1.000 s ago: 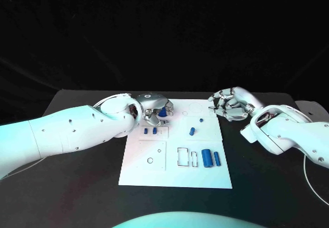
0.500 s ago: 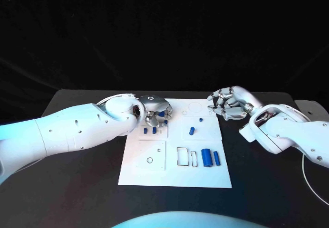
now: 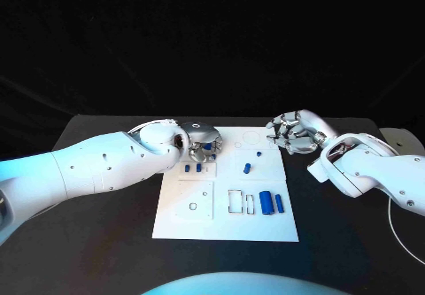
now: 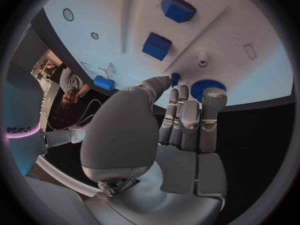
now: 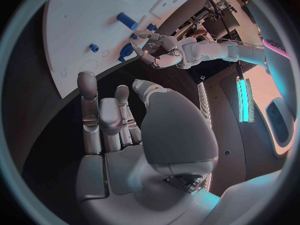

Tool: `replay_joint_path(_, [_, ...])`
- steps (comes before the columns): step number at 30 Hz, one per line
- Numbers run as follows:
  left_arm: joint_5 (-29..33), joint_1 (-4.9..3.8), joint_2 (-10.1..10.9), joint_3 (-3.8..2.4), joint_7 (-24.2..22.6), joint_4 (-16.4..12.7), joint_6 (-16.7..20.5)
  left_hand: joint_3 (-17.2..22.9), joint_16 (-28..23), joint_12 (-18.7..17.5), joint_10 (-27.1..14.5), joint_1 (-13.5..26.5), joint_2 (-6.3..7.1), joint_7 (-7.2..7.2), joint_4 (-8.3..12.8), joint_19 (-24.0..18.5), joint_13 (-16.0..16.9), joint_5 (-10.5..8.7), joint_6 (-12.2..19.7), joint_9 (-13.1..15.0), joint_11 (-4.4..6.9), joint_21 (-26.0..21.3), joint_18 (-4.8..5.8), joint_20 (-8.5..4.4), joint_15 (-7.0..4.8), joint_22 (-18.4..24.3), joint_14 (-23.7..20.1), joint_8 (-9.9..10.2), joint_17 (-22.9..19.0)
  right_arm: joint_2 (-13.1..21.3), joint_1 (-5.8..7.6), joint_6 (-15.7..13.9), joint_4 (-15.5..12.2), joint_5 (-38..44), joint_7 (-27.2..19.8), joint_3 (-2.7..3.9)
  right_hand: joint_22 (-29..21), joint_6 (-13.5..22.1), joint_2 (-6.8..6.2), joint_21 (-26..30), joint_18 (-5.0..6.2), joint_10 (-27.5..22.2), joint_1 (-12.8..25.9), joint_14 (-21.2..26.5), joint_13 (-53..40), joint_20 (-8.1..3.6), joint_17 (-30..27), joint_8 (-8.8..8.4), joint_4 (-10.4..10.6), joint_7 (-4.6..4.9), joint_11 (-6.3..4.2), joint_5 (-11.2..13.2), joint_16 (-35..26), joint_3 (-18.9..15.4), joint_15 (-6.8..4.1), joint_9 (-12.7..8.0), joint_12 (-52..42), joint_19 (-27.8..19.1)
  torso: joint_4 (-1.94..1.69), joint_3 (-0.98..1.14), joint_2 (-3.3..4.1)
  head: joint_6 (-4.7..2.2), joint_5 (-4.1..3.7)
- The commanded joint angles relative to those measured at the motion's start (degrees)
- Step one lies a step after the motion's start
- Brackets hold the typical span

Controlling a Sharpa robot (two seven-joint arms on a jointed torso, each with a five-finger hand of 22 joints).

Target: Assemble the parts on the task board

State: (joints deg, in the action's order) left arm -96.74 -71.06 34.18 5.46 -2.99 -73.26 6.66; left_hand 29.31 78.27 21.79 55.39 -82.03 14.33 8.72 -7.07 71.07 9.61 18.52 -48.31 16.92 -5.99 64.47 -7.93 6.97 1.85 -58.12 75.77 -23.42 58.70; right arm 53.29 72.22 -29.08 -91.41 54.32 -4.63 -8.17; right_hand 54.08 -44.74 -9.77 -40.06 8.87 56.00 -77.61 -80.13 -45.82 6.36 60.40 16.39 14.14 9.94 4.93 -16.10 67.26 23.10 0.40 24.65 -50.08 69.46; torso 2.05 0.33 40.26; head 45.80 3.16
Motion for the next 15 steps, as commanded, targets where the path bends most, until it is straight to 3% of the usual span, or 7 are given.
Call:
replay_joint_path(1, [-0.48, 0.05, -0.43, -0.03, 0.33, 0.42, -0.82, 0.43, 0.31, -0.27, 0.53, -0.15, -0.51, 0.03, 0.04, 0.39, -0.09, -0.32, -0.57, -0.11, 0.0, 0.38, 0.52, -0.03, -0.07, -0.37, 0.52, 0.22, 0.13, -0.06, -0.03, 0.07, -0.13, 0.17, -0.57, 0.0, -0.06, -0.35, -0.68, 0.16, 0.53, -0.19, 0.13, 0.37, 0.07, -0.06, -0.07, 0.21, 0.03, 0.1, 0.01, -0.2, -0.19, 0.35, 0.02, -0.06, 0.26, -0.26, 0.01, 0.03, 0.01, 0.11, -0.04])
replay_joint_path(15, [-0.24, 0.28, -1.2, -0.01, 0.61, 1.71, -2.61, 0.92, 1.04, -0.77, 1.24, -0.04, -0.54, 0.01, 0.32, 1.0, -0.4, -1.01, -0.89, -0.23, 0.08, 1.68, 0.79, -0.08, -0.14, -1.81, 1.14, 0.65, 1.01, -0.16, -0.03, 0.25, -0.16, 0.17, -0.5, 0.0, -0.04, -0.37, -0.67, 0.12, 0.51, -0.16, 0.14, 0.34, 0.13, -0.06, -0.05, 0.23, 0.03, 0.09, 0.01, -0.21, -0.21, 0.36, 0.01, -0.06, 0.27, -0.2, -0.11, 0.02, -0.06, 0.48, -0.22])
